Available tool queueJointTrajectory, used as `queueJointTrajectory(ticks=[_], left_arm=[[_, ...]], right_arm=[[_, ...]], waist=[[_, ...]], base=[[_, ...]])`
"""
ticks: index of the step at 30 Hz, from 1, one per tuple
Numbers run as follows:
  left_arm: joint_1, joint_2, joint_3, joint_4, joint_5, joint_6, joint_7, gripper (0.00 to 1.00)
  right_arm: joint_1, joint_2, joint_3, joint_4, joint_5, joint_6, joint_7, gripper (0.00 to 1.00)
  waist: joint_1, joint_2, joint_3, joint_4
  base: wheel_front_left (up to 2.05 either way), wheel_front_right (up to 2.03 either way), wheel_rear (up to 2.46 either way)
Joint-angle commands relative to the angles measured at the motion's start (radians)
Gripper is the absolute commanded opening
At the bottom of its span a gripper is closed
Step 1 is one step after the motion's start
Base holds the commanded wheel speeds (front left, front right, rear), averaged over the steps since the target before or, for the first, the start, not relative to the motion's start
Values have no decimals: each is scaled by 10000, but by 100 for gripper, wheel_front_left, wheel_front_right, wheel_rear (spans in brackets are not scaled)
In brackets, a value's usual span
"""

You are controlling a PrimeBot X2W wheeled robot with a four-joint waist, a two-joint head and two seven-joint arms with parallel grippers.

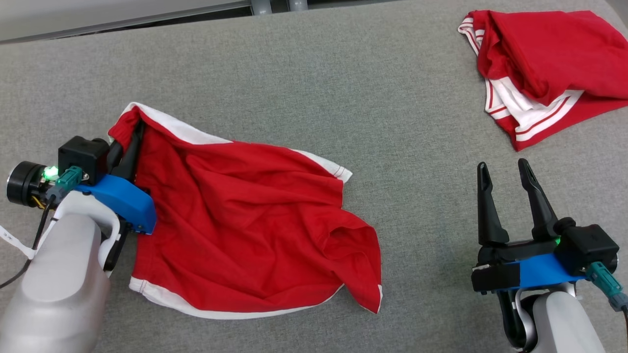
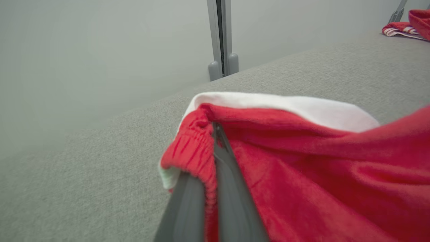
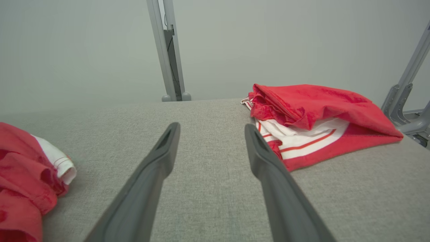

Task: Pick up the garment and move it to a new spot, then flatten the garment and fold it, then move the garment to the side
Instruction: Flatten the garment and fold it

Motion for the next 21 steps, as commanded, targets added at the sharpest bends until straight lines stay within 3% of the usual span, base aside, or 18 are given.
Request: queueJointTrajectory(ticks=[1, 8, 21], left_arm=[[-109, -3, 118, 23, -51, 28, -24, 100], [812, -277, 625, -846, 16, 136, -25, 100], [3920, -823, 1916, -3004, 291, 396, -24, 100]], right_arm=[[-90, 6, -28, -2, -32, -4, 4, 100], [53, 15, -128, 44, -81, -4, 4, 100], [677, 33, -142, 184, -44, -4, 5, 100]], waist=[[-2, 0, 31, 22], [-2, 0, -352, 389], [-2, 0, -1540, 1198]], base=[[0, 0, 0], [0, 0, 0], [0, 0, 0]])
